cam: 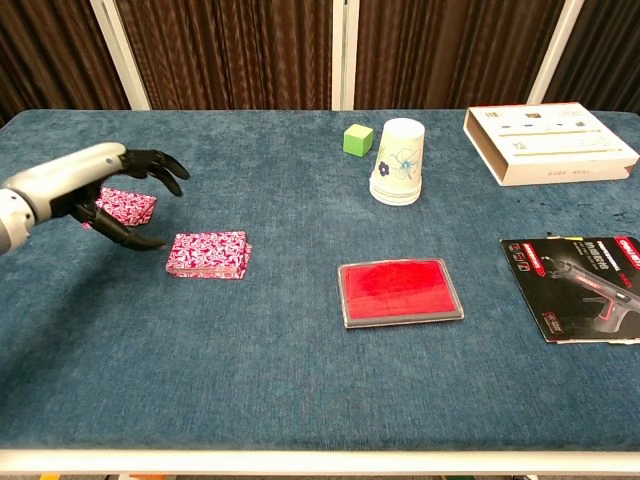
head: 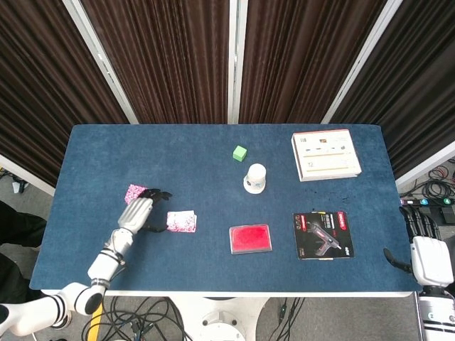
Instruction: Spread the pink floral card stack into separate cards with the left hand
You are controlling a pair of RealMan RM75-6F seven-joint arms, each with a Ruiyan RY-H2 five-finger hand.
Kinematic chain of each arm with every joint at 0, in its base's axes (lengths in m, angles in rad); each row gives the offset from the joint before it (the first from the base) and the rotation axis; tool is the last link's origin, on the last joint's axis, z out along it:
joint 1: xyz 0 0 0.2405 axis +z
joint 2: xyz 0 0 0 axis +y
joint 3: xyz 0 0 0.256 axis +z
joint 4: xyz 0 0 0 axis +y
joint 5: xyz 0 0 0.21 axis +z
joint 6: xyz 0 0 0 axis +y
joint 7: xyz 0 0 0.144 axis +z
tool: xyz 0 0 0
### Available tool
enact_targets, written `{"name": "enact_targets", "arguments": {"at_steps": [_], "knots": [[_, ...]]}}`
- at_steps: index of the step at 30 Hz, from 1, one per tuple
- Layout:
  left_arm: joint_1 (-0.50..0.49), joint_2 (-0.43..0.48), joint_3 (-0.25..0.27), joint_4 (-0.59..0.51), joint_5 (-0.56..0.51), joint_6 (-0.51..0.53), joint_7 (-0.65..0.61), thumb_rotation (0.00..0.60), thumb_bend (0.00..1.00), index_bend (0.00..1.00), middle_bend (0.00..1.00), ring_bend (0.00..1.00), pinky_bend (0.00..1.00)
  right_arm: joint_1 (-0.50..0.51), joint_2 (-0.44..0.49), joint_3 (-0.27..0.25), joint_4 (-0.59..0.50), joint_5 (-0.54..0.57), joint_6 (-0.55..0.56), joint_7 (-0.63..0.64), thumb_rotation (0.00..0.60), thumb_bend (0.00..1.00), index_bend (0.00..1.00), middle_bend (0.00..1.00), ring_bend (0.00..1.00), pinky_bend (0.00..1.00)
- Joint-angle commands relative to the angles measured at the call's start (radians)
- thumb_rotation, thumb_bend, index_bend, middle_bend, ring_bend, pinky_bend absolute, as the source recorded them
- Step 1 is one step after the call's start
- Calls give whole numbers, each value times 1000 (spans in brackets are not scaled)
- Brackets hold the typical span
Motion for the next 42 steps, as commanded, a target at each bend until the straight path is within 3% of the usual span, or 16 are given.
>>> {"name": "enact_targets", "arguments": {"at_steps": [1, 15, 42], "knots": [[-4, -16, 7, -11, -5, 7, 55, 600, 160, 206, 269, 105, 110, 0, 0, 0, 2, 1, -2, 3, 600, 153, 0, 0, 0, 0], [-6, -143, -14, 70, -79, 20, 177, 600, 161, 207, 295, 105, 110, 0, -1, 1, 10, -2, -2, 17, 600, 153, 0, 0, 0, 0], [-6, -160, -21, 99, -89, 8, 169, 600, 162, 221, 325, 106, 110, 3, -4, -1, 10, -4, -4, 14, 600, 153, 0, 0, 0, 0]]}}
